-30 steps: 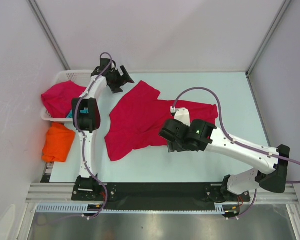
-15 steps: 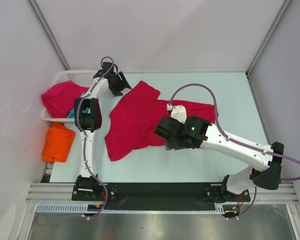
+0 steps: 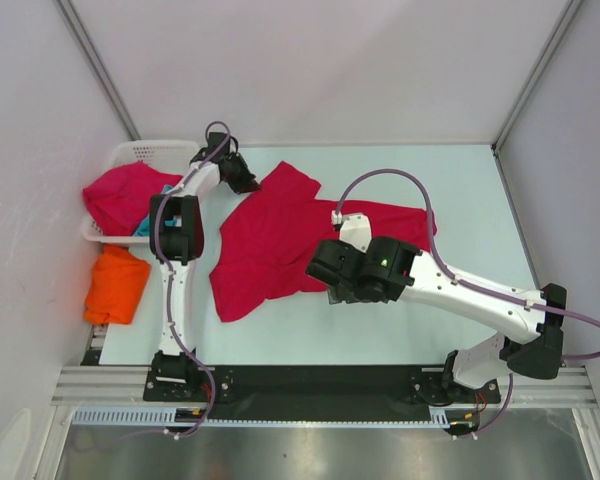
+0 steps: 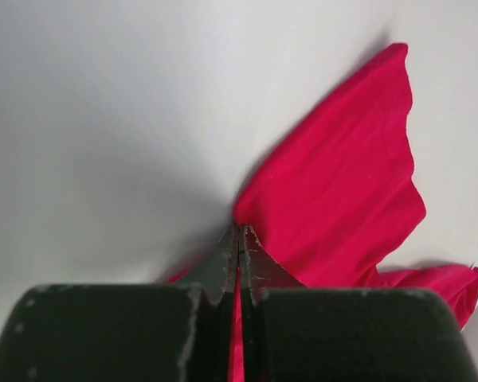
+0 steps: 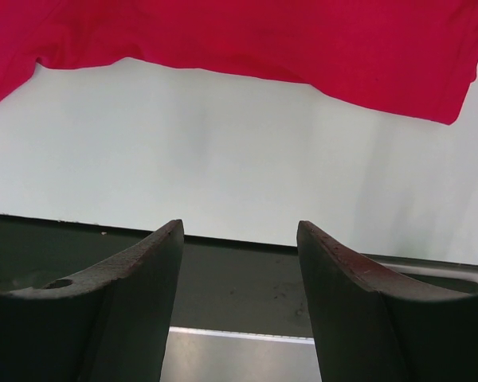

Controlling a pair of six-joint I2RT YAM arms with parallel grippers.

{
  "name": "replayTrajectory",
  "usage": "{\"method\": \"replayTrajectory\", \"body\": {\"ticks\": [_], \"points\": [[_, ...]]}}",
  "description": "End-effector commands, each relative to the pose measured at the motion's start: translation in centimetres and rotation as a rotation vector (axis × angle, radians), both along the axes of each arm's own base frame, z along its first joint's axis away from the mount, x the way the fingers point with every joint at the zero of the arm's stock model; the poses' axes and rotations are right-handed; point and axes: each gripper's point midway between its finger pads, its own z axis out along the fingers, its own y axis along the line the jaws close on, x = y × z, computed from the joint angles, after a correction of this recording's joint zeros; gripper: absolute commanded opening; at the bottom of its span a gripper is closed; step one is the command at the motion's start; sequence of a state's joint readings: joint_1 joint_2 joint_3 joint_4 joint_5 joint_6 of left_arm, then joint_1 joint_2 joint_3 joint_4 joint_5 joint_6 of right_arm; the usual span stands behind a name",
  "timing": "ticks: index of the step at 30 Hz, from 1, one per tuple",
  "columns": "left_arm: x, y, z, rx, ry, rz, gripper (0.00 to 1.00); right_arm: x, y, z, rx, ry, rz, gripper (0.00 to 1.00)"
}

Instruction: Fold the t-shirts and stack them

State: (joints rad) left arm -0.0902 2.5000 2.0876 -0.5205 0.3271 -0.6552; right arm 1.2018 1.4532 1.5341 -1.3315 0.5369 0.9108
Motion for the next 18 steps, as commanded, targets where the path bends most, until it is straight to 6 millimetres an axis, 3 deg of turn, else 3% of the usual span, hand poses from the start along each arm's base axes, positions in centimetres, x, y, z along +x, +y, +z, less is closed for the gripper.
{"method": "replayTrajectory", "body": {"ticks": [1,4,8,18], "points": [[-1.8,-0.3,1.6,0.049,0.005,-0.018,0.00,-0.1,-1.0,0.9,-0.009,-0.033,-0.017,0.64],[-2.3,0.3,3.1,0.083,-0.019,-0.018,0.00,-0.2,-0.7,0.6,-0.003,-0.034,-0.010,0.64],[-3.1,0.6,7.2,0.126,-0.083,-0.032,0.00,-0.5,-0.6,0.3,0.011,-0.037,0.000,0.64],[-5.7,0.9,9.5,0.214,-0.096,-0.056,0.00,-1.2,-0.5,0.6,0.026,-0.070,0.020,0.64]]}}
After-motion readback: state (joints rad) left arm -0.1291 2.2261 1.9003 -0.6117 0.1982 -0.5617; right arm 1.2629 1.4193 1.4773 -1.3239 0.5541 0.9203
